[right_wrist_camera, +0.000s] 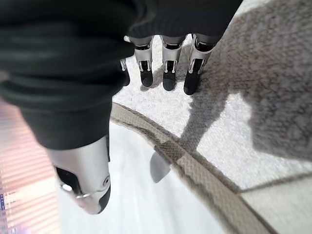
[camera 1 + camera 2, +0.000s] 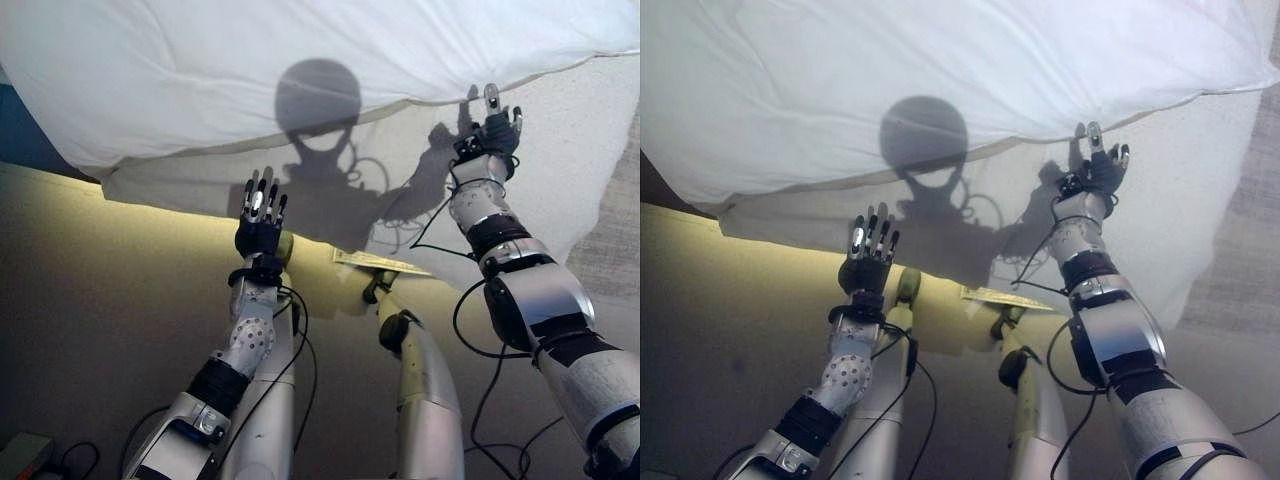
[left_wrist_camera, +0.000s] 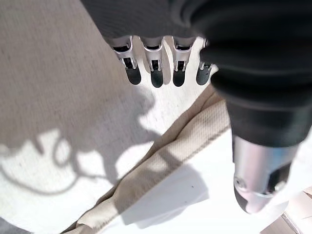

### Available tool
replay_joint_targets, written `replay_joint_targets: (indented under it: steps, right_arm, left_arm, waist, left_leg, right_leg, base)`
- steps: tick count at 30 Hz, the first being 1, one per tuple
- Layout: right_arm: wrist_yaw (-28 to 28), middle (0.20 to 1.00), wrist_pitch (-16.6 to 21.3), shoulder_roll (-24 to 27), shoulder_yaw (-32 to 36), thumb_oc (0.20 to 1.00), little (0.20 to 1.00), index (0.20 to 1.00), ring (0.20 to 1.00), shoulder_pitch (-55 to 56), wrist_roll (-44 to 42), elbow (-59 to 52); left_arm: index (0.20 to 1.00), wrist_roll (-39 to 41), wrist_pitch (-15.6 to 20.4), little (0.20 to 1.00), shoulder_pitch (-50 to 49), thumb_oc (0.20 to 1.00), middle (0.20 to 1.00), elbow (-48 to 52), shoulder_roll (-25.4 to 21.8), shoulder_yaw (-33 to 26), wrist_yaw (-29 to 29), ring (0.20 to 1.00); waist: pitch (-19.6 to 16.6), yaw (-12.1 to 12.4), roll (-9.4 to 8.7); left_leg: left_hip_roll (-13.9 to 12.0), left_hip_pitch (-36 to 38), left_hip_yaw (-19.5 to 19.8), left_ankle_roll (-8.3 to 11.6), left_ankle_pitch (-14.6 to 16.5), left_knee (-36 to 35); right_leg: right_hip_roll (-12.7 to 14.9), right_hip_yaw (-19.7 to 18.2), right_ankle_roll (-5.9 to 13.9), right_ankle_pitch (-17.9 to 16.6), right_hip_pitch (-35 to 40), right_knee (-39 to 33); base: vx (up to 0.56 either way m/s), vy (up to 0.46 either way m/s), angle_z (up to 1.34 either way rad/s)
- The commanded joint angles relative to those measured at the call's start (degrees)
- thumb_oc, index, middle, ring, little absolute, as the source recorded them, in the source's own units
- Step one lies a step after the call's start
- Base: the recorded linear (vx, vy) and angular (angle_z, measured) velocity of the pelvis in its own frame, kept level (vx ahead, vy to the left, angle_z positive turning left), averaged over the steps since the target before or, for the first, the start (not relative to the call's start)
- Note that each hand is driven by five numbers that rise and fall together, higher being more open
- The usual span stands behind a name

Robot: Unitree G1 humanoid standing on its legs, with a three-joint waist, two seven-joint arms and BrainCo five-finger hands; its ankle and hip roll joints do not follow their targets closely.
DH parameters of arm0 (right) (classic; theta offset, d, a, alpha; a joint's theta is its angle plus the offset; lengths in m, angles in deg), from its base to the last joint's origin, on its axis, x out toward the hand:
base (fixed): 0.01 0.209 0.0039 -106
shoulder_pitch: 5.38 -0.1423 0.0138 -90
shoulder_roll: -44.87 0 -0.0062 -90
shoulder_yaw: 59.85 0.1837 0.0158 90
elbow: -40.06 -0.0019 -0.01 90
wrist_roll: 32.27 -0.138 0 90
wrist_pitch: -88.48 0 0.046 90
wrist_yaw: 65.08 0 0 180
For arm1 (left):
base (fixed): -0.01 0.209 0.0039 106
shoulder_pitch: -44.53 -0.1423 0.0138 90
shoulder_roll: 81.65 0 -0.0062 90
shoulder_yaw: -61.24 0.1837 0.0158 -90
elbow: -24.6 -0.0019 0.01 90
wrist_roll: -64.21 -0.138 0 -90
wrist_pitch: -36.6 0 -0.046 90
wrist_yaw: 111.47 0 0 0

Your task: Make the bed

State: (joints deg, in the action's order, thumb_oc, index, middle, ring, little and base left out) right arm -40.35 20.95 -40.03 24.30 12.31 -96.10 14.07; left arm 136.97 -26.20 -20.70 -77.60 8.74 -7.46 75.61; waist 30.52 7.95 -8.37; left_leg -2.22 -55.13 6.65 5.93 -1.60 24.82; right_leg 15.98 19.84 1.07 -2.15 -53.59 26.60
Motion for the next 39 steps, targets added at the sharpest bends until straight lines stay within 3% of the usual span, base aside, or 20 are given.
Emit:
replay_joint_targets:
  steps: [1,16,26,33,39]
  right_arm:
    - [-5.38,1.000,-0.03,7.15,-4.91,1.000,1.000,1.000,1.000,-5.77,-1.32,0.64]
    - [-8.19,1.000,-3.13,14.38,-6.45,1.000,1.000,1.000,1.000,-10.49,-5.30,7.54]
    - [-17.24,1.000,3.53,10.47,-0.36,1.000,1.000,1.000,1.000,-5.85,-21.81,-4.56]
    - [-19.90,1.000,6.30,8.20,1.18,1.000,1.000,1.000,1.000,-4.48,-25.57,-10.24]
    - [-21.83,1.000,5.84,6.89,0.14,1.000,1.000,1.000,1.000,-3.52,-25.33,-11.89]
  left_arm:
    - [1.000,-4.09,0.65,1.000,-3.22,1.000,1.000,9.04,-1.60,0.84,-3.00,1.000]
    - [1.000,-4.33,-1.62,1.000,-4.51,1.000,1.000,11.96,-3.89,2.20,-5.40,1.000]
    - [1.000,-3.18,-1.83,1.000,-3.90,1.000,1.000,11.05,-3.38,1.01,-6.29,1.000]
    - [1.000,-2.64,-2.13,1.000,-4.04,1.000,1.000,10.71,-3.81,0.89,-6.87,1.000]
    - [1.000,-2.72,-2.54,1.000,-3.96,1.000,1.000,10.03,-4.50,1.14,-7.55,1.000]
  waist:
    - [-0.74,1.79,3.23]
    - [-0.75,4.01,5.69]
    - [-0.77,3.26,5.98]
    - [-1.04,2.98,6.00]
    - [-1.44,2.90,5.83]
  left_leg:
    - [2.01,-0.74,-0.66,-3.05,4.19,0.71]
    - [2.69,-2.76,1.45,-2.15,2.59,-0.27]
    - [2.69,-1.91,1.85,-1.98,2.07,-1.63]
    - [2.15,-1.06,1.78,-1.69,1.32,-3.43]
    - [1.53,0.12,2.25,-1.20,0.35,-5.47]
  right_leg:
    - [2.44,-1.07,7.70,3.01,-0.71,3.34]
    - [3.48,0.51,7.51,7.40,-3.69,9.62]
    - [3.80,0.51,7.62,8.79,-4.30,11.64]
    - [3.87,0.76,7.91,8.84,-4.18,11.27]
    - [3.46,1.13,7.89,8.85,-3.62,10.59]
  base:
    - [0.02,-0.029,0.08]
    - [0.04,-0.046,0.10]
    - [0.02,-0.022,0.04]
    - [0.01,-0.021,0.00]
    - [0.01,-0.023,0.00]
